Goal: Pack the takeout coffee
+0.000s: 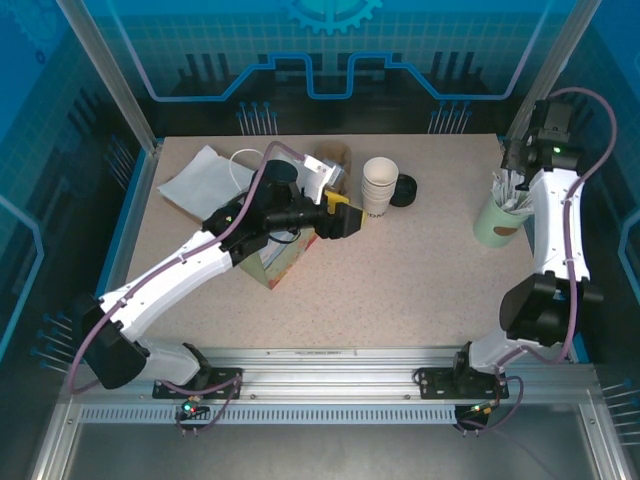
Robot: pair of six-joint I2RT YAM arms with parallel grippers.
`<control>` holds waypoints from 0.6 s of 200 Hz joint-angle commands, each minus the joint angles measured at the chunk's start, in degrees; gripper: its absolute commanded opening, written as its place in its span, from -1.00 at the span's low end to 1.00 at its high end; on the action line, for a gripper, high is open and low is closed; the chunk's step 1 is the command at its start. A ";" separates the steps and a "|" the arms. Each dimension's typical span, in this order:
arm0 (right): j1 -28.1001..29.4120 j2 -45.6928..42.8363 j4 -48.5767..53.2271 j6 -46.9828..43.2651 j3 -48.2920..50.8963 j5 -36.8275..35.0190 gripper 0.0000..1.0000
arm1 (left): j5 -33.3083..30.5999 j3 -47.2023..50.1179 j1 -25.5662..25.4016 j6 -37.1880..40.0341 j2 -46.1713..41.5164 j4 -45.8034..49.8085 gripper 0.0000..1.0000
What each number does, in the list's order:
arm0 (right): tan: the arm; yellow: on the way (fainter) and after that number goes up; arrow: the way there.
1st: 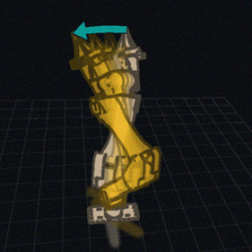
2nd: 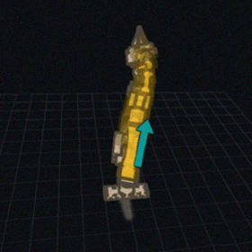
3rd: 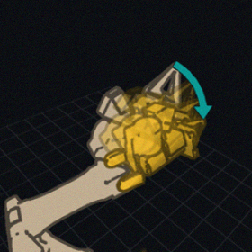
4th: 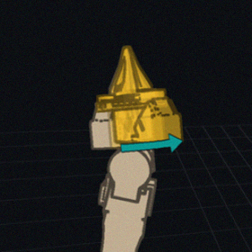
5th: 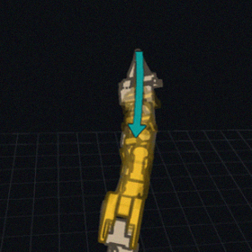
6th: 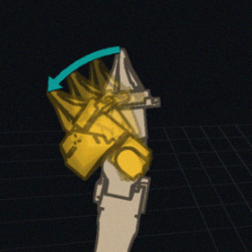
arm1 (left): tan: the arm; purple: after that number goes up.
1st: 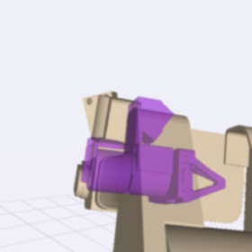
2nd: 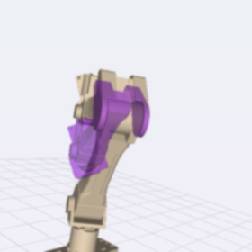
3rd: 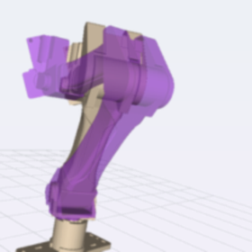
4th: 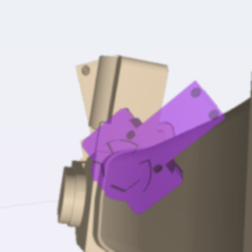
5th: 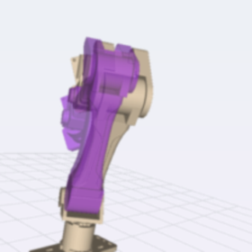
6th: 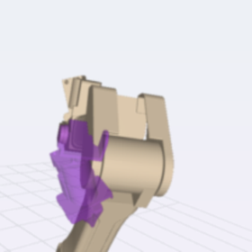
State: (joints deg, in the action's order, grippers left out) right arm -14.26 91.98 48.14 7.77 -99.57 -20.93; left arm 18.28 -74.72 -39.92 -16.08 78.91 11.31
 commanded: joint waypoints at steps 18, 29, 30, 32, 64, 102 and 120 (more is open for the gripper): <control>-1.51 3.90 2.46 -1.09 -2.57 4.96 0.23 | -0.68 0.29 -0.64 2.50 0.93 -1.55 0.43; -1.54 4.88 2.56 -1.06 -2.98 5.42 0.19 | -0.70 0.20 -0.61 2.54 1.07 -1.52 0.44; -1.55 4.96 2.57 -1.03 -2.99 5.53 0.18 | -0.66 0.24 -0.60 2.54 1.11 -1.50 0.44; -1.53 5.14 2.57 -1.05 -3.06 5.67 0.17 | -0.63 0.24 -0.60 2.54 1.14 -1.52 0.43; -1.48 7.46 3.02 -0.93 -4.37 6.69 0.04 | -0.62 0.17 -0.60 2.78 1.59 -1.57 0.44; -1.48 9.81 4.10 -1.54 -6.74 5.88 -0.20 | -0.42 0.14 -0.60 3.33 1.81 -1.25 0.44; -1.50 10.38 4.11 -1.83 -7.10 5.46 -0.27 | -0.53 0.31 -0.62 3.50 1.72 -1.11 0.44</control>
State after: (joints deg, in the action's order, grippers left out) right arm -15.07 101.23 50.61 6.50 -104.36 -15.57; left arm 18.26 -74.72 -39.94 -14.44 80.12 11.25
